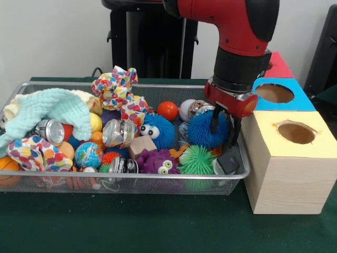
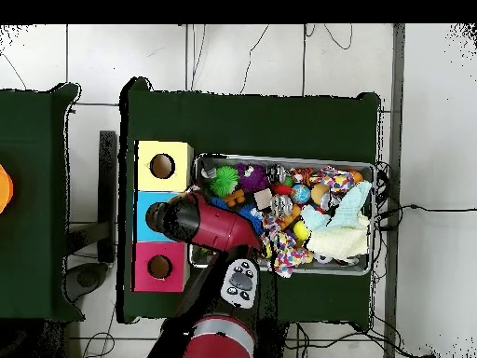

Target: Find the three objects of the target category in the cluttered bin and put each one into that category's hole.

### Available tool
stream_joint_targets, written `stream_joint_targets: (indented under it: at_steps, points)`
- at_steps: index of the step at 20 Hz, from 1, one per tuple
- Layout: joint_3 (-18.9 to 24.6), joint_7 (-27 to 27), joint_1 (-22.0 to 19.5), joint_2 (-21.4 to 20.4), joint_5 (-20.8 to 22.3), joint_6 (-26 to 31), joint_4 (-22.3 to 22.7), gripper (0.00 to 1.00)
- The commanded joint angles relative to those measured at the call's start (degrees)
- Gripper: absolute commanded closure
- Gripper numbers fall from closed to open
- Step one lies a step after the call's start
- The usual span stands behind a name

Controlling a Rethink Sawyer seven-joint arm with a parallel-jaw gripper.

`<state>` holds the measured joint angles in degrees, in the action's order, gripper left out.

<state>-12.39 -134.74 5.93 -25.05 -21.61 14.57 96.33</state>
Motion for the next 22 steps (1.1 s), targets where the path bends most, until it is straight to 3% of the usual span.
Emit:
stream_joint_targets:
  at_steps: [1,17,22]
  points:
    - [5.1,-7.8,0.4,3.3,-0.7,6.5,3.3,0.00]
    - [-3.0,-7.3,2.6,-2.1,1.9,15.3,3.0,0.00]
    - [-3.6,-6.0,1.7,-3.8,2.4,16.1,4.1,0.00]
